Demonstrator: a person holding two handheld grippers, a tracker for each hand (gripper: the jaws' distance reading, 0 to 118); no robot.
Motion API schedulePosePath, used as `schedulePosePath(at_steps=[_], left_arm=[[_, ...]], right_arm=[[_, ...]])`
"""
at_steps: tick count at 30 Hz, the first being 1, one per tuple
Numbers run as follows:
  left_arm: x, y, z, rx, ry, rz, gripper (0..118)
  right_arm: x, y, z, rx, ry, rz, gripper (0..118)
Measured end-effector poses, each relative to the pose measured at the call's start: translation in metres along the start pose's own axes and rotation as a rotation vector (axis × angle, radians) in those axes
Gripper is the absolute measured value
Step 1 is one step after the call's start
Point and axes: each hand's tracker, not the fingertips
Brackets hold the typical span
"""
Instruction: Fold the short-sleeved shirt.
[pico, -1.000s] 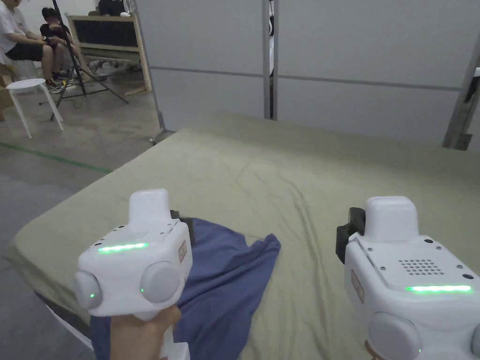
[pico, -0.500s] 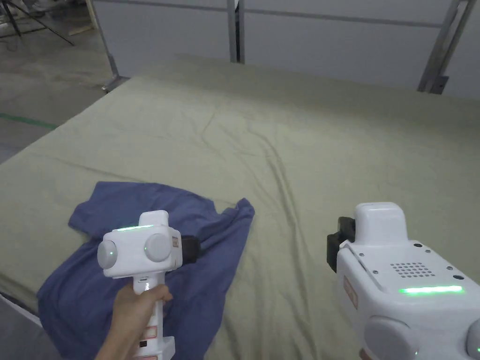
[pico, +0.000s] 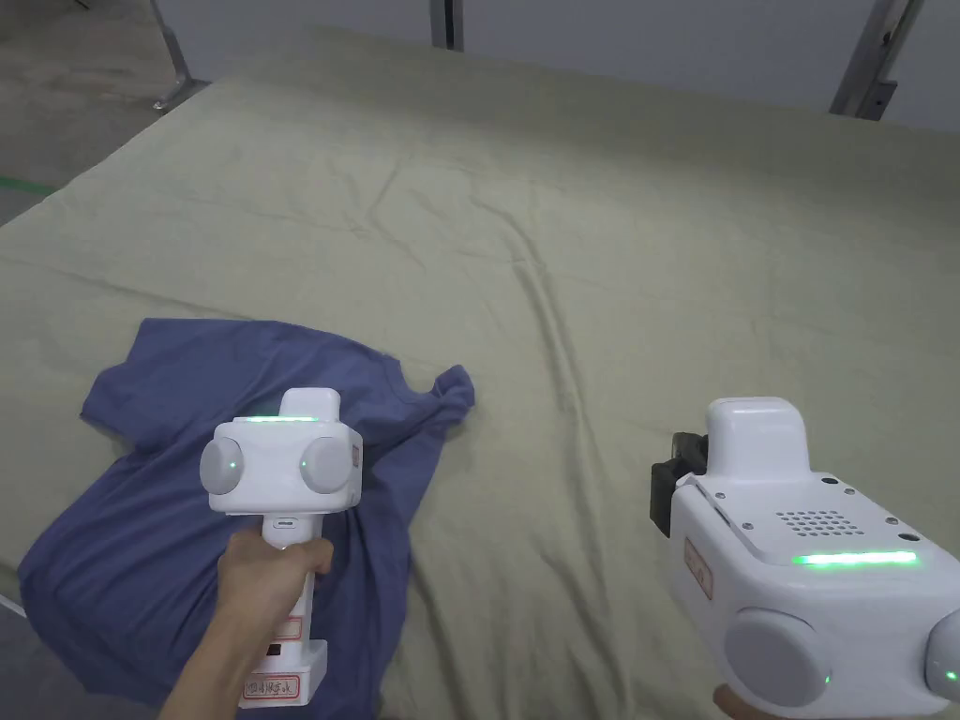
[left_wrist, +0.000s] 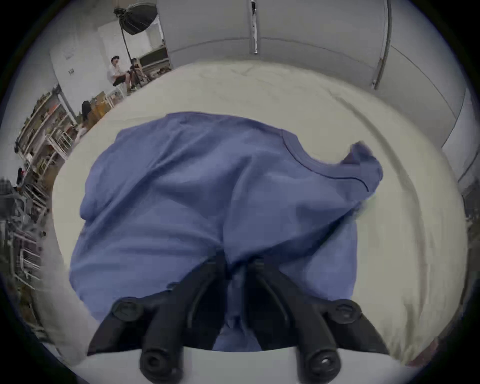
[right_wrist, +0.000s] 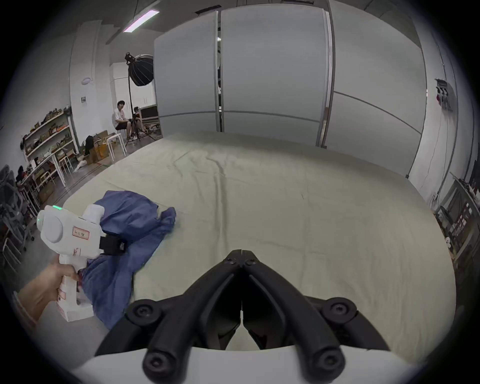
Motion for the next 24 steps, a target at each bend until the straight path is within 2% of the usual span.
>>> schedulePosePath(at_steps=[4, 9, 12, 13, 16, 24], left_arm=[[0.0, 0.008, 0.012, -0.016, -0.013, 0.019, 13], [-0.013, 0.022, 0.019, -0.025, -0.089, 0.157, 12], [-0.012, 0.035, 0.041, 0.022, -0.12, 0.174, 12], [-0.001, 0.042, 0.06, 0.054, -0.153, 0.17, 7], [0.022, 0.054, 0.086, 0.07, -0.133, 0.128, 7], [0.115, 0.056, 0.138, 0.125, -0.304, -0.002, 6]], right_arm=[[0.004, -0.004, 0.006, -0.012, 0.007, -0.027, 0], [0.02, -0.004, 0.019, -0.001, -0.016, -0.03, 0], [0.037, -0.002, 0.028, 0.017, -0.035, -0.082, 0], [0.044, -0.001, 0.032, 0.025, -0.043, -0.102, 0], [0.063, 0.002, 0.047, 0.051, -0.071, -0.144, 0], [0.125, 0.0, 0.089, 0.121, -0.154, -0.293, 0]])
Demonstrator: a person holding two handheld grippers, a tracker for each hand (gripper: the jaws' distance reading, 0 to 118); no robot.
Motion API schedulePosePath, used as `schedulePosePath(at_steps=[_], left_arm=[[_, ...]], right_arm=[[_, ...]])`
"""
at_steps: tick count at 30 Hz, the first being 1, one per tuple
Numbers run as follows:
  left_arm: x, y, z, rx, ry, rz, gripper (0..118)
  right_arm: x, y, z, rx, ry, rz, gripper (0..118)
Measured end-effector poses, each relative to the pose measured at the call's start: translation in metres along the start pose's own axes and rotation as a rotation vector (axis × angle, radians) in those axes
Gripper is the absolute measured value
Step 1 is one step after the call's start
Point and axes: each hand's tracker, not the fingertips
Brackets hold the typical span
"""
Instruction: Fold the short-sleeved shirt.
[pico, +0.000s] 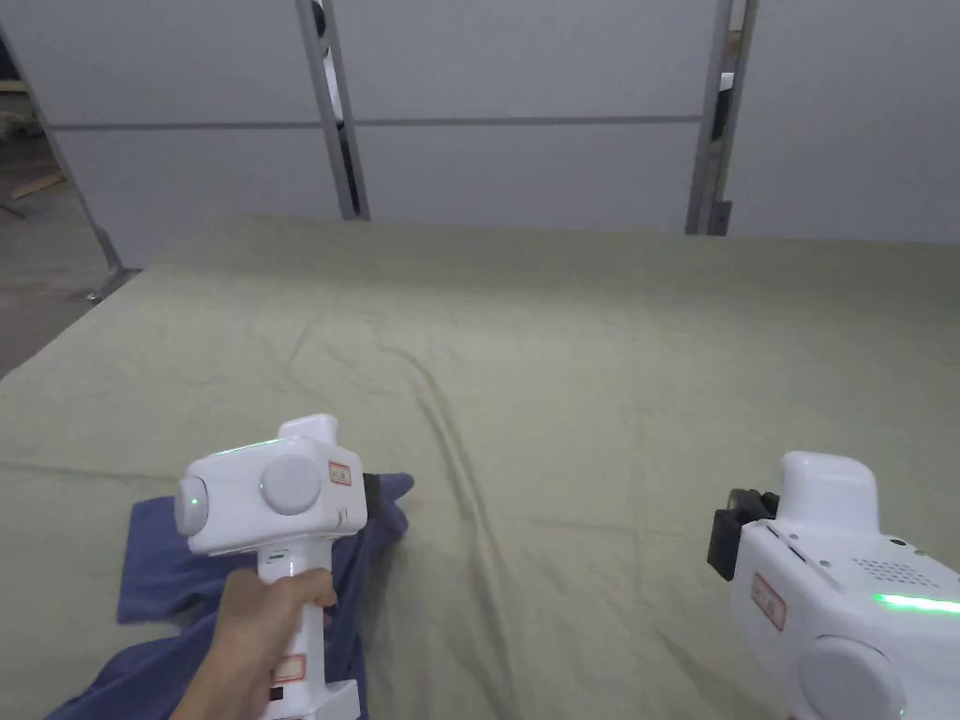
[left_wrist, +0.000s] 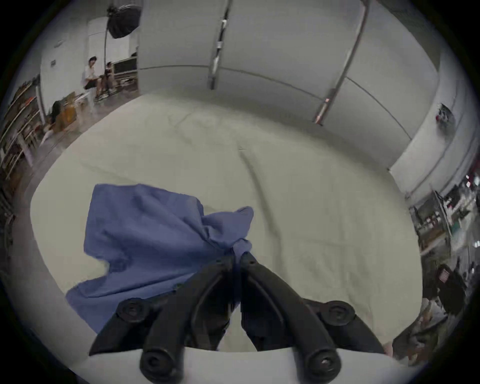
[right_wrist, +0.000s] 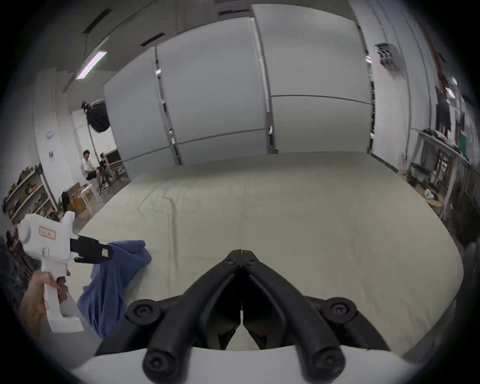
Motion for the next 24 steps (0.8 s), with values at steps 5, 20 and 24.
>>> schedulePosePath(at_steps=[5, 20, 24], left_arm=[[0.061, 0.017, 0.015, 0.059, -0.131, -0.064, 6], [0.345, -0.03, 0.073, 0.013, -0.67, -0.363, 6], [0.372, -0.1, 0.01, -0.169, -0.615, -0.435, 6]], right_arm=[[0.035, 0.005, 0.017, 0.025, -0.043, -0.051, 0], [0.17, 0.023, 0.097, 0.17, -0.335, -0.189, 0], [0.203, 0.011, 0.11, 0.156, -0.41, -0.235, 0]])
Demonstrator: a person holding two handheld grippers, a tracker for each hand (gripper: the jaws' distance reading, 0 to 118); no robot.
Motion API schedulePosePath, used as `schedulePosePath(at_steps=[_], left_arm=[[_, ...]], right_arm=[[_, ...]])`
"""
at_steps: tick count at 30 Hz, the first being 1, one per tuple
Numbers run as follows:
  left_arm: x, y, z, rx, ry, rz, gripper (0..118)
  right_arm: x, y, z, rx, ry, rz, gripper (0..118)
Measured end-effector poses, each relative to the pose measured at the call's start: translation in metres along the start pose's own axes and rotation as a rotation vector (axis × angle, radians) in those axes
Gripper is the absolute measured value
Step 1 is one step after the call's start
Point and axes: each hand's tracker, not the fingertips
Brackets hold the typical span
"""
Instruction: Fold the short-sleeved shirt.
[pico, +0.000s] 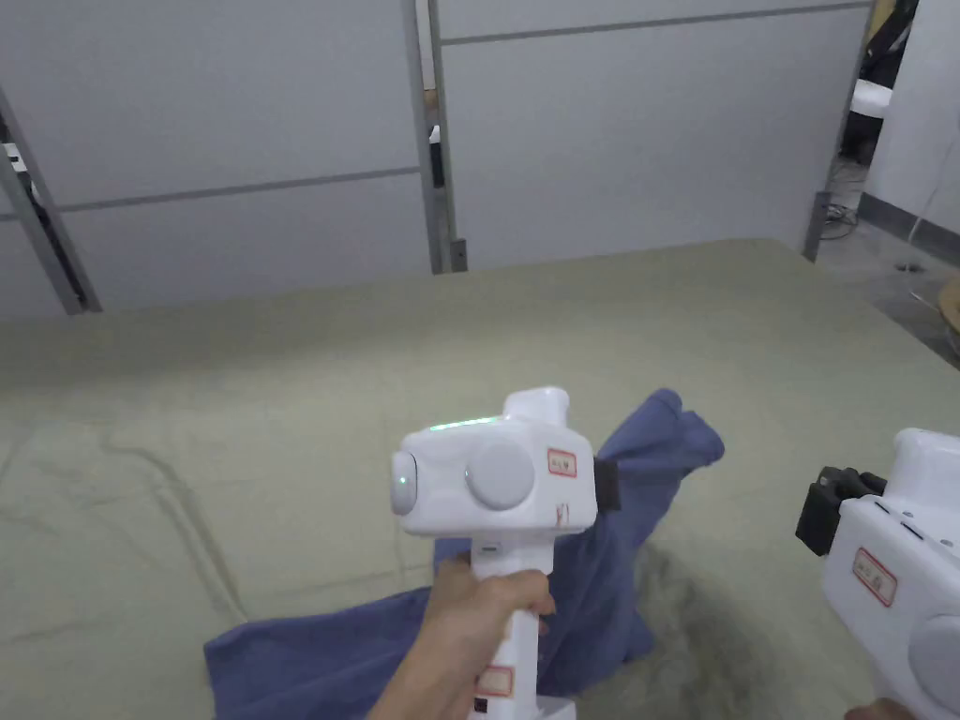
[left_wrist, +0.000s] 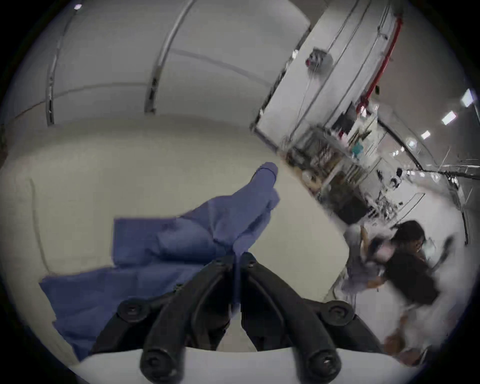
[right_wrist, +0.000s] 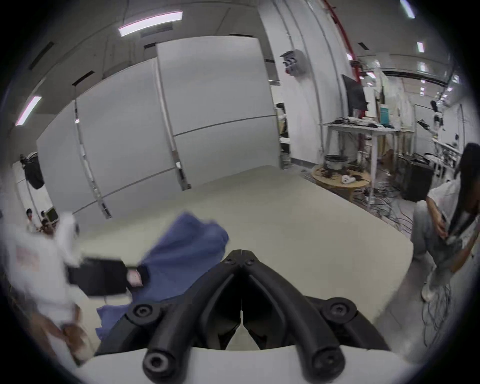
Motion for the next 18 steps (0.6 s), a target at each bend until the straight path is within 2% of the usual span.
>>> schedulePosePath(at_steps=[4, 6, 7, 9, 10, 11, 12, 18], left_arm=[[-0.01, -0.064, -0.079, -0.233, 0.072, -0.002, 6], [-0.025, -0.092, -0.111, -0.289, 0.096, -0.014, 7], [-0.026, -0.102, -0.116, -0.3, 0.112, -0.013, 13], [-0.024, -0.115, -0.121, -0.306, 0.099, -0.043, 44], [-0.026, -0.116, -0.12, -0.314, 0.113, -0.055, 67], [-0.026, -0.114, -0.119, -0.311, 0.089, -0.063, 78], [-0.025, -0.111, -0.116, -0.31, 0.085, -0.068, 82], [-0.026, -0.096, -0.055, -0.216, 0.071, -0.028, 81]], right_arm=[[0.023, -0.012, -0.006, -0.044, -0.053, -0.034, 0], [0.029, -0.019, -0.009, -0.063, -0.059, -0.041, 0], [0.031, -0.021, -0.011, -0.073, -0.065, -0.04, 0], [0.032, -0.026, -0.014, -0.09, -0.072, -0.033, 0], [0.031, -0.028, -0.016, -0.098, -0.072, -0.028, 0], [0.03, -0.029, -0.017, -0.102, -0.07, -0.026, 0], [0.028, -0.03, -0.018, -0.106, -0.067, -0.024, 0], [0.008, -0.029, -0.019, -0.11, -0.019, 0.0, 0]])
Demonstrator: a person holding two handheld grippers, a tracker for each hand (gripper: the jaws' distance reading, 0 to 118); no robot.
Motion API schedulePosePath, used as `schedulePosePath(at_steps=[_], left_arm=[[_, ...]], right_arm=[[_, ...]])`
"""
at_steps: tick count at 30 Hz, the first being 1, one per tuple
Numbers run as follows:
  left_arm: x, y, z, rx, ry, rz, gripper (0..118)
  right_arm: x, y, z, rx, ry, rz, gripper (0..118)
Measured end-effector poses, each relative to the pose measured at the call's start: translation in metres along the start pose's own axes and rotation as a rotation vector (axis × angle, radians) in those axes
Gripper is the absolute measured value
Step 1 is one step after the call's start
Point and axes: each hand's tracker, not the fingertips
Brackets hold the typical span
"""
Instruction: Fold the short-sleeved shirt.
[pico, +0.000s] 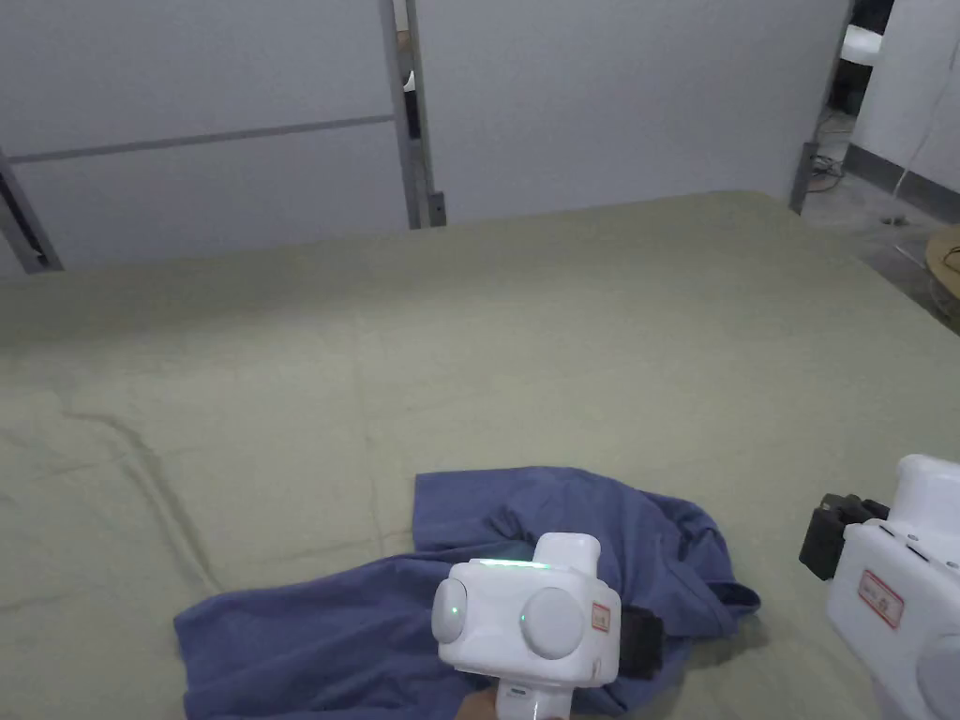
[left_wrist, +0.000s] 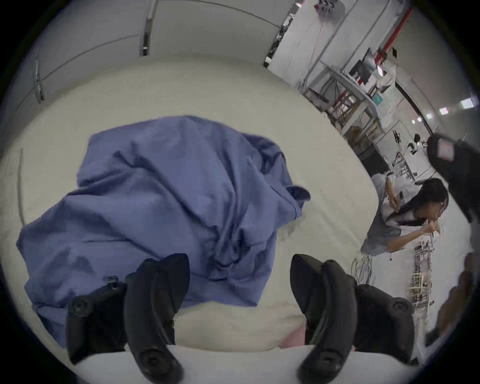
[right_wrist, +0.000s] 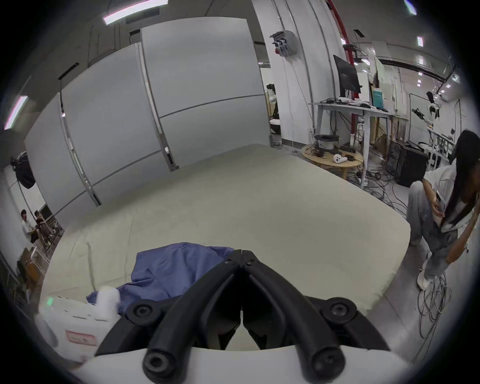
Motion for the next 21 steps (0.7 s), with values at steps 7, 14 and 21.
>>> schedulePosePath(at_steps=[7, 14, 21], left_arm=[[-0.06, -0.028, 0.075, 0.133, 0.148, 0.062, 12], [-0.127, -0.062, 0.102, 0.155, 0.264, 0.21, 4], [-0.213, -0.024, 0.131, 0.236, 0.373, 0.302, 95]], right_arm=[[-0.036, -0.017, -0.002, -0.036, 0.077, 0.062, 0], [-0.069, -0.039, -0.02, -0.106, 0.141, 0.121, 0], [-0.085, -0.036, -0.046, -0.122, 0.157, 0.169, 0]])
